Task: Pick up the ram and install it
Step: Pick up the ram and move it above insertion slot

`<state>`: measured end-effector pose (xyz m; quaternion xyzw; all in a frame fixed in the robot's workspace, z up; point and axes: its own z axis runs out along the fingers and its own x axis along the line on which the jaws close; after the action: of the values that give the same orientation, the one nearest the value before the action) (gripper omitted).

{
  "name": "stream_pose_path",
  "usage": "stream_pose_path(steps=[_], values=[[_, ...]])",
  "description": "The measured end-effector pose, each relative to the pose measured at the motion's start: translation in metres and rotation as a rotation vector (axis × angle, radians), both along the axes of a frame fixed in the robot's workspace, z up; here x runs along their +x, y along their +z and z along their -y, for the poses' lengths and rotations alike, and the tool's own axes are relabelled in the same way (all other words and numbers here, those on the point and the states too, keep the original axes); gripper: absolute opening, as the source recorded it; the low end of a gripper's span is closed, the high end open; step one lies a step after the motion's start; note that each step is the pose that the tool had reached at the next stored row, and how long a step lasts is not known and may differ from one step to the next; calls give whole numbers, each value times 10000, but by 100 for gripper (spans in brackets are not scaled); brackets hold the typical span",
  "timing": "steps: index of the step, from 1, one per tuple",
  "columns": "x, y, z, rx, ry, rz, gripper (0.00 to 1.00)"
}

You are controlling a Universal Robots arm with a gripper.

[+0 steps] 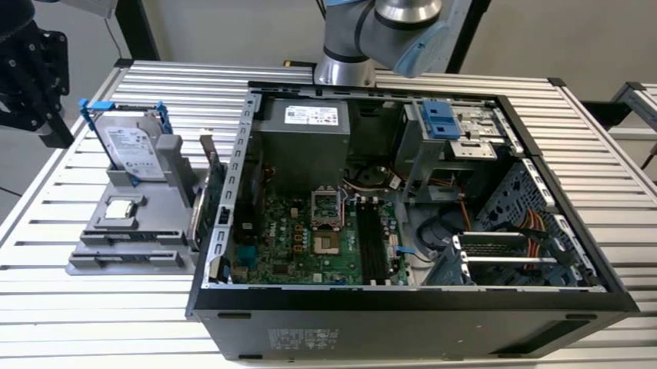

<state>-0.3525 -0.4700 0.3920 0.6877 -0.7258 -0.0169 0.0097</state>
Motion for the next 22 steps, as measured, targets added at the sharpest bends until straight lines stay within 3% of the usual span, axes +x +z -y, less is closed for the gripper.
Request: stream_pose_path(steps=[9,11,13,16,17,19,22], values=[[3,0,0,-2,151,3,0],[4,1,-1,-2,258,33,0],[2,0,-1,-3,353,111,0],[3,-1,-1,-12,478,363,0],[3,-4,-1,-38,480,412,0],[4,-7,-1,-82,481,463,0],[3,-16,0,-105,483,450,0]])
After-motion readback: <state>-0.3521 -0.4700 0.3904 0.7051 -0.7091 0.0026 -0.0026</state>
